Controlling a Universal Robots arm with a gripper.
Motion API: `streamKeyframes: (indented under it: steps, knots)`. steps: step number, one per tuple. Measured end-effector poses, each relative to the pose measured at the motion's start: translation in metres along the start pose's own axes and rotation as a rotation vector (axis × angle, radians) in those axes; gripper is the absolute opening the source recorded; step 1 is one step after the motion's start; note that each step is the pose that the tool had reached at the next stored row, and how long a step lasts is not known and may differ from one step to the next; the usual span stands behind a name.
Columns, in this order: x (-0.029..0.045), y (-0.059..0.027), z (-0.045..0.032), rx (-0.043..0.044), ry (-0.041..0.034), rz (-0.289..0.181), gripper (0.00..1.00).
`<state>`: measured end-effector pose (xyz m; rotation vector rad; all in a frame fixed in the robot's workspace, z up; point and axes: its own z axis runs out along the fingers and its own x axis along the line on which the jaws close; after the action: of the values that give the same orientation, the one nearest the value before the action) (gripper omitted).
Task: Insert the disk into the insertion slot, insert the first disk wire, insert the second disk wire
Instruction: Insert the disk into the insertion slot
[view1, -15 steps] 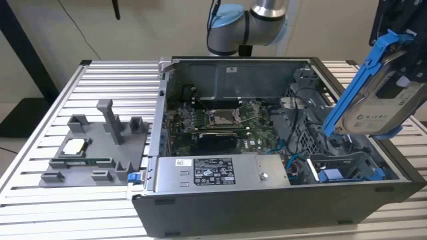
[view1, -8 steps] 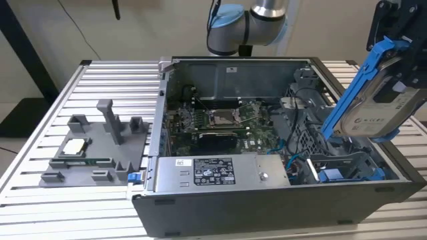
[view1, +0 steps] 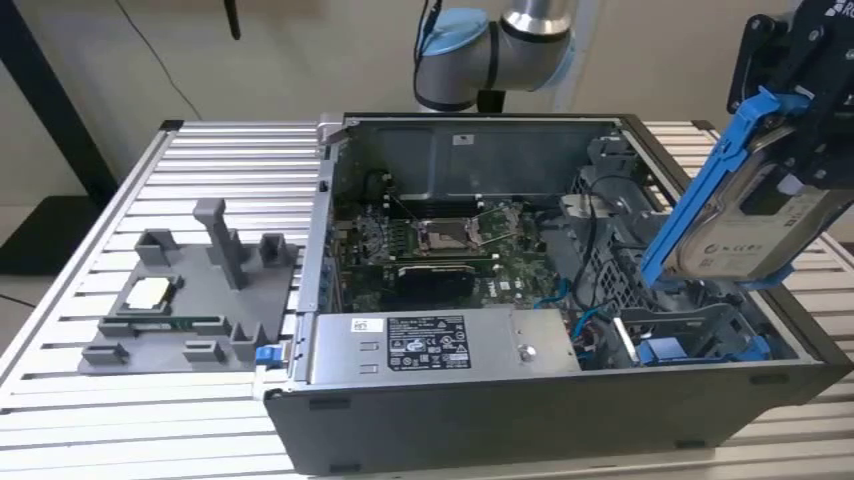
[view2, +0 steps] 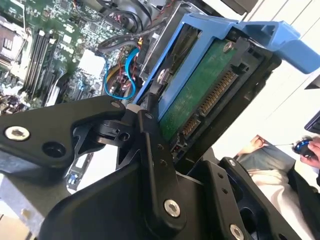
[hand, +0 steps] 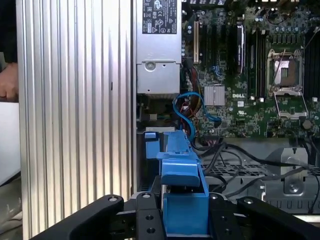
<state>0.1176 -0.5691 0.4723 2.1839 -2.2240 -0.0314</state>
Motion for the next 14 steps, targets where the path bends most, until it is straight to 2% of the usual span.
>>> streamKeyframes:
  steps: [14]
  knots:
    - [0.0,-0.0004,0.0126,0.0028,-0.0002,0.0,0.33]
